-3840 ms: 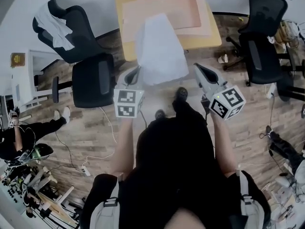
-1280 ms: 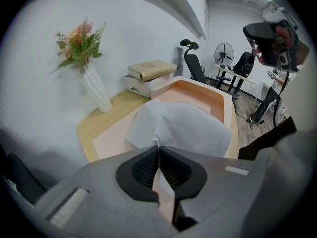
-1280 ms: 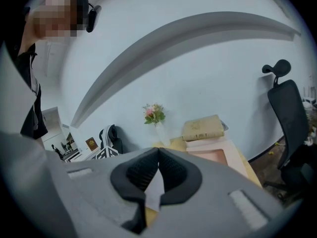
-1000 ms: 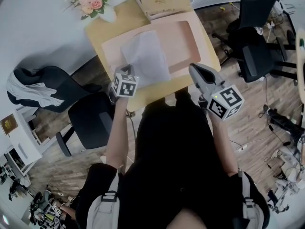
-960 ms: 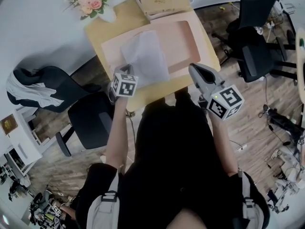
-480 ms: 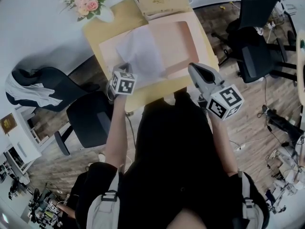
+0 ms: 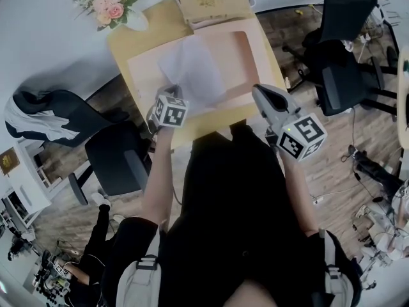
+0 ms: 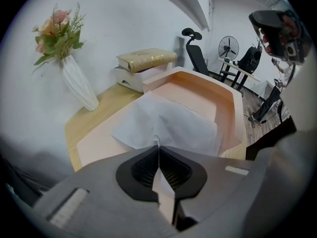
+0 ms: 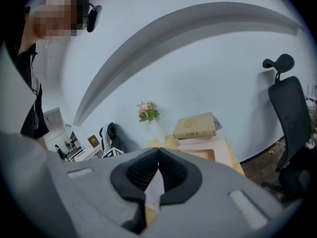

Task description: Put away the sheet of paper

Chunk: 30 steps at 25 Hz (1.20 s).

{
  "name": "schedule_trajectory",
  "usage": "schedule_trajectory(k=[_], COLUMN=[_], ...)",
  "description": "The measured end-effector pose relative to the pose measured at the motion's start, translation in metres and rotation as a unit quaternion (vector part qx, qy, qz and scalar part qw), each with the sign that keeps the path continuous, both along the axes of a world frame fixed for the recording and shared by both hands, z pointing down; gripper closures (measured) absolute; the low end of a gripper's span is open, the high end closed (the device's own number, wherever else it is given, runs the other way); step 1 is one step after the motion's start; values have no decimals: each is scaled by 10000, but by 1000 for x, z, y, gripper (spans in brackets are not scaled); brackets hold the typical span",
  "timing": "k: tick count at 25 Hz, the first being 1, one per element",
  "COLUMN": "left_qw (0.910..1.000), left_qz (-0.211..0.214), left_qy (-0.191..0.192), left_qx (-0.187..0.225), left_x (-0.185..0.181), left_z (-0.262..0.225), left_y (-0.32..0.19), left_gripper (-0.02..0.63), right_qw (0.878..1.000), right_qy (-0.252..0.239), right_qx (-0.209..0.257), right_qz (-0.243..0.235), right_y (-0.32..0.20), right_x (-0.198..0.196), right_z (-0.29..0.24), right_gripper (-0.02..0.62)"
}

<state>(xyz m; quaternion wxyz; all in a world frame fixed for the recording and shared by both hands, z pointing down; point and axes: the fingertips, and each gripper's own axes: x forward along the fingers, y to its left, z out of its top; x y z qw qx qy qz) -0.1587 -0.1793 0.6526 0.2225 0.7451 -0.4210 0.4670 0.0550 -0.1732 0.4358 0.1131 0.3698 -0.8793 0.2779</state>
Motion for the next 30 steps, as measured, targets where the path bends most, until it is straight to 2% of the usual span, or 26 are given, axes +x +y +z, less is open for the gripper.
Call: schedule_trajectory(k=[8,21,30], left_qw=[10000,9983,9969], left_qz=[66,523,644], left_qy=[-38,-236,-347], left_qx=[-62,57,286], left_x=[39,119,146], left_z=[10,28,24], left_y=[-9,-29,-41], left_gripper=[594,594,592], right_qw=[9998,9981,9970], right_qy=[47,129,147], right_qx=[-15,-110,-98], right_qz=[-186,-587,-753], right_y=[-12,-13,-12], right_x=[27,69,94], right_z=[5,17,19], right_gripper=[592,592,592])
